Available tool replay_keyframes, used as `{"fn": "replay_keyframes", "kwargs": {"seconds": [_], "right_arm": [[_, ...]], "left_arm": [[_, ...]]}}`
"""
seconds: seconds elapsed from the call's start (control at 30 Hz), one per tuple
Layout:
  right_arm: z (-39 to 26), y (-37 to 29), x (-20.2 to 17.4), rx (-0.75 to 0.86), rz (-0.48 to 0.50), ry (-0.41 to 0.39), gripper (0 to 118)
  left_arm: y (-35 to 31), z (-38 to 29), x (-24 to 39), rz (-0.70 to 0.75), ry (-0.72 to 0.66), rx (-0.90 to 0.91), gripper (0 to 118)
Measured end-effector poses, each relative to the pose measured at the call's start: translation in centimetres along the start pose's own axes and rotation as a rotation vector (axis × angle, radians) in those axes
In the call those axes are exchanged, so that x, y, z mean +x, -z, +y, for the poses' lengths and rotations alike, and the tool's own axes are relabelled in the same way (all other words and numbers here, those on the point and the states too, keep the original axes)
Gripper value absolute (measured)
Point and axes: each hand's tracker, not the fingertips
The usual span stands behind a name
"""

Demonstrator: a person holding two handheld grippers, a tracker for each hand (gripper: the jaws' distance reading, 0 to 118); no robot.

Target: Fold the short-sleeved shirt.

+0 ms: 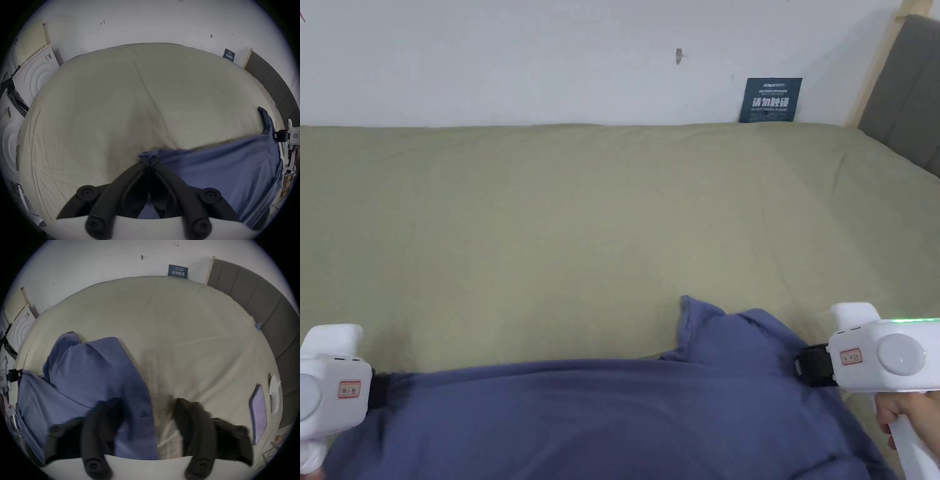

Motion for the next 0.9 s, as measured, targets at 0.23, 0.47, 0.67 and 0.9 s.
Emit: {"fn": "replay_keyframes", "kwargs": {"seconds": [0.23,0.47,0.67,0.9], "right_arm": [[-1.1,-7.6,0.6,0.08,0.012,-0.063,0],[-4.3,-13.7,0.9,0.183,0.092,-0.017,0],[-10.1,-18.2,2.4,0.254,0.12,-0.015,0],[-18.4,-20.9,1.9,0.239,0.143,-0.012,0]], "left_arm": [[-4.3,-1.1,-1.0,-0.022,0.007,0.054,1],[-11.5,-4.3,-2.7,-0.051,-0.001,0.133,1],[-17.0,-9.4,-3.6,-0.074,0.013,0.196,1],[-19.7,-16.5,-4.3,-0.081,0.008,0.216,1]]}}
